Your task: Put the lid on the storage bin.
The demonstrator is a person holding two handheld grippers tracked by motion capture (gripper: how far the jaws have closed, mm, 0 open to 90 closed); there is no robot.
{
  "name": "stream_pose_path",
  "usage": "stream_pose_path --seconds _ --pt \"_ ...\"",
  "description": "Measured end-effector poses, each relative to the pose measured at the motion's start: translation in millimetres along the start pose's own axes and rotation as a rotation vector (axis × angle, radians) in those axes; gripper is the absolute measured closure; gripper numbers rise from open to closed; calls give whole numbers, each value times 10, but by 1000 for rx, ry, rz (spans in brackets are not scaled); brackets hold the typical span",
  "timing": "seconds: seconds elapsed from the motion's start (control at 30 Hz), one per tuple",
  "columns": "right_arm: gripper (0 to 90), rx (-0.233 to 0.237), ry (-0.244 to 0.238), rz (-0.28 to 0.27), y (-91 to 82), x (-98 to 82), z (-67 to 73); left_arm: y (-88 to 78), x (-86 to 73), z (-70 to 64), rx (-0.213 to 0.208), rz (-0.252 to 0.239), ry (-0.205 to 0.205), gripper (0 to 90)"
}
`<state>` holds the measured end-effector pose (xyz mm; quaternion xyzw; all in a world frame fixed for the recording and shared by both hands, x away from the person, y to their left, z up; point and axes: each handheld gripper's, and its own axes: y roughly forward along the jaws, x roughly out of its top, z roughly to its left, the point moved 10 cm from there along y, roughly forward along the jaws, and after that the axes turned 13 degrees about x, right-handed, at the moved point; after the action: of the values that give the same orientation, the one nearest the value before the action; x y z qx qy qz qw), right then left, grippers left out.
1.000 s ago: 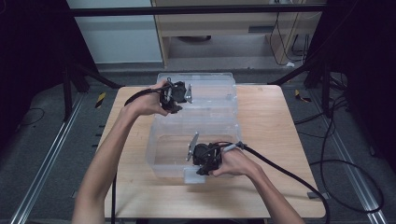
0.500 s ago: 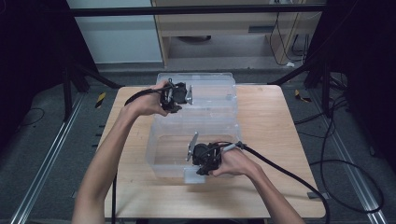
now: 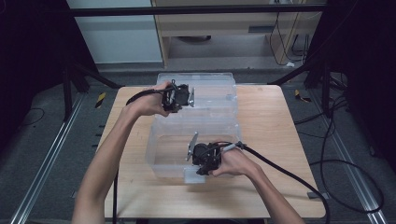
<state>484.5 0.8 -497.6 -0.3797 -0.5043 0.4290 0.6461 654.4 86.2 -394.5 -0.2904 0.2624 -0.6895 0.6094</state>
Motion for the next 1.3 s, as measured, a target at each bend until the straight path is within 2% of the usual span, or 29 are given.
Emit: stream_pose_path --seconds 0.2,0.37,0.4,0.57,0.8,1.07,1.17,1.23,1.3 --pt "747 1 0 6 -3 -1 -1 -11 -1 -6 -7 4 3 783" --pt "747 0 0 7 -3 -1 -3 -11 19 -10 4 -4 9 790" --pt "747 -1 1 7 -3 -1 -3 -30 8 -9 -2 16 18 792" --pt "748 -6 -7 12 0 4 -13 -52 15 -24 2 19 21 798" --pt "749 -11 -10 21 2 10 -18 -64 35 -35 14 -2 22 807" --pt "749 -16 -9 25 3 10 -17 -139 37 -56 12 4 34 814" --pt "749 -15 -8 26 2 9 -15 -163 47 -86 14 -11 18 817" --pt "749 -17 -9 26 4 10 -15 -164 61 -106 1 -27 23 818" --pt "749 -20 -11 26 3 8 -14 -209 52 -108 19 -19 25 819"
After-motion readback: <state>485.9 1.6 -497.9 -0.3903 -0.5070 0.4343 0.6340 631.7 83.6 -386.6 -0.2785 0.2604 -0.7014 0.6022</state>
